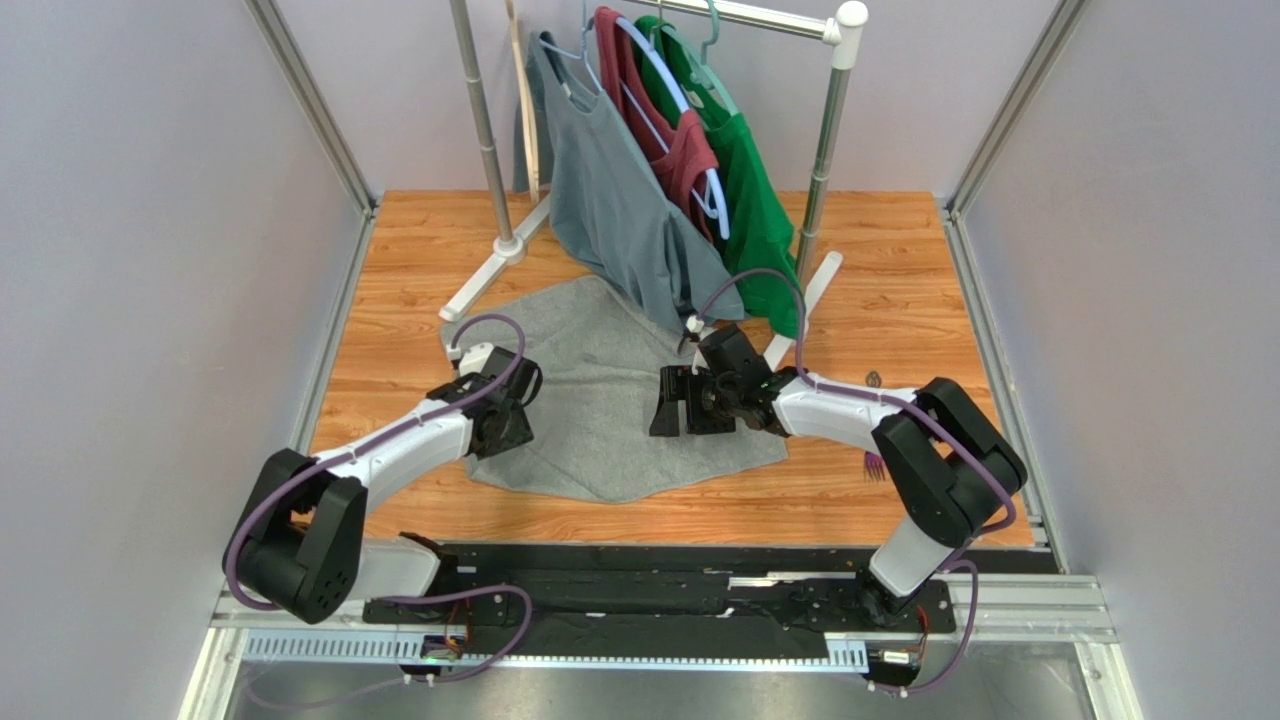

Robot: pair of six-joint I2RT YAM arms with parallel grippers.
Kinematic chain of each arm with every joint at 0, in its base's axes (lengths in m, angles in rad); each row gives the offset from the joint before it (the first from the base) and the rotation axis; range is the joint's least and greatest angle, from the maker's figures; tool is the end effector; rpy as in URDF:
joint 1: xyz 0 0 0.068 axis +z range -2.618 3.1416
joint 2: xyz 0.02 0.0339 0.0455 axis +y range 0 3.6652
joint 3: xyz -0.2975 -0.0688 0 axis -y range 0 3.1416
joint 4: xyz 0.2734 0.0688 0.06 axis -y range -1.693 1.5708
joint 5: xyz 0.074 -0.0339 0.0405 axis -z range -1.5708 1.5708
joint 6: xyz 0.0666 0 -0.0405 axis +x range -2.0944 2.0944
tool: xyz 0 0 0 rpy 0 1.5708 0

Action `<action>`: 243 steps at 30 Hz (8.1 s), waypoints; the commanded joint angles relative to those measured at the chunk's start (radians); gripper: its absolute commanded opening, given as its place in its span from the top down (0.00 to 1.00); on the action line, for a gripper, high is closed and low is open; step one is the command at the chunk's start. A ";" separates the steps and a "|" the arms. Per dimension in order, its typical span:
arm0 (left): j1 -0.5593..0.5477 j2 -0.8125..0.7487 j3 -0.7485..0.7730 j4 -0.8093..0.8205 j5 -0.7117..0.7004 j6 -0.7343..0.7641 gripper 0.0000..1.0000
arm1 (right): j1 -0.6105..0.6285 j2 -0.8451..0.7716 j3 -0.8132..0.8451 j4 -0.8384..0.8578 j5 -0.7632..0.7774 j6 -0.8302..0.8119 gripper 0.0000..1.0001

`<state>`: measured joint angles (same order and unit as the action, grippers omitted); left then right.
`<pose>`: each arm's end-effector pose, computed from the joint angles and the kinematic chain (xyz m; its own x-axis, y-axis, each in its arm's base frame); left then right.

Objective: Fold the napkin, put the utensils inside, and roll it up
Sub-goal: Flatten out the napkin at the center of the board.

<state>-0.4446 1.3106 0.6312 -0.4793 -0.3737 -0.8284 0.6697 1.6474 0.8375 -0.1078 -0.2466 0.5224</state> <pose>0.2346 -0.0849 0.1513 -0.7570 -0.3992 -0.5173 -0.4281 0.9011 -0.0690 0.2713 0.2356 0.1434 -0.8980 -0.0938 -0.4299 -0.3118 0.8251 0.4712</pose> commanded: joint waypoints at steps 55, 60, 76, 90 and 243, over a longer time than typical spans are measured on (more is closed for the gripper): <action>-0.011 -0.956 -0.084 -0.335 0.314 -0.063 0.42 | 0.001 0.068 0.045 -0.029 0.012 0.027 0.25; -0.011 -0.966 -0.076 -0.340 0.266 -0.064 0.35 | 0.002 0.057 0.046 -0.035 0.004 0.018 0.25; -0.037 -0.127 0.163 0.253 0.308 0.061 0.31 | 0.065 -0.182 0.080 -0.211 0.133 0.014 0.24; -0.066 0.013 -0.033 0.432 0.329 -0.052 0.30 | 0.065 -0.153 0.065 -0.161 0.162 0.027 0.24; 0.126 0.200 0.197 0.329 0.386 0.241 0.20 | -0.084 0.344 0.483 -0.007 0.853 -0.232 0.78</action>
<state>-0.2882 1.5200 0.7761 -0.1272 0.0578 -0.6212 0.5987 1.9850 1.2644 -0.1753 0.5156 0.3168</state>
